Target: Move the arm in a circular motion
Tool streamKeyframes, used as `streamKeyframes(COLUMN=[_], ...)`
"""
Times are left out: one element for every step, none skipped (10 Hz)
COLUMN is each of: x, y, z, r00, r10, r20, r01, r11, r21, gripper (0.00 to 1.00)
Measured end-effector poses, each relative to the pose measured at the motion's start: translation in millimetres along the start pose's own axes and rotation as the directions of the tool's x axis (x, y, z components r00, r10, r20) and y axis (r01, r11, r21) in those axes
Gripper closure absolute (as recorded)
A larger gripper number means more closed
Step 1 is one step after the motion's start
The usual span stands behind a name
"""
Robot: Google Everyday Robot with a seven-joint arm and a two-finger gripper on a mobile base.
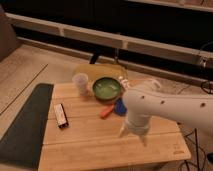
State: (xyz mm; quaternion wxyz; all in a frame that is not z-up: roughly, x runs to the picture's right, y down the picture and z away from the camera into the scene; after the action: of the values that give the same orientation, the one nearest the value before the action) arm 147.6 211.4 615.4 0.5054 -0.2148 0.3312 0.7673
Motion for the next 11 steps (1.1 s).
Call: streamKeyframes(x=[-16,-40,-56,-78,-96,-111,-130,-145,-161,-174,-186], y=[-26,-53,-68,-82,-90,-90,-85,-74,-59,-41,-20], z=[0,-3,-5,-10,-15,-20,-27,-34,-41,-47,-52], r00=[0.998,0.991,0.985,0.976,0.97,0.967,0.966,0.968,0.971,0.975,0.98], r10=[0.061,0.13,0.167,0.211,0.237,0.249,0.249,0.24,0.224,0.204,0.179], r20=[0.008,0.023,0.034,0.046,0.055,0.059,0.068,0.073,0.079,0.085,0.087], r01=[-0.061,-0.13,-0.167,-0.211,-0.236,-0.249,-0.249,-0.239,-0.223,-0.202,-0.178], r11=[0.998,0.992,0.986,0.977,0.972,0.968,0.968,0.971,0.975,0.979,0.984], r21=[0.005,0.006,0.004,-0.003,-0.009,-0.015,-0.018,-0.021,-0.022,-0.022,-0.022], gripper=[0.35,0.35,0.35,0.35,0.35,0.35,0.35,0.35,0.35,0.35,0.35])
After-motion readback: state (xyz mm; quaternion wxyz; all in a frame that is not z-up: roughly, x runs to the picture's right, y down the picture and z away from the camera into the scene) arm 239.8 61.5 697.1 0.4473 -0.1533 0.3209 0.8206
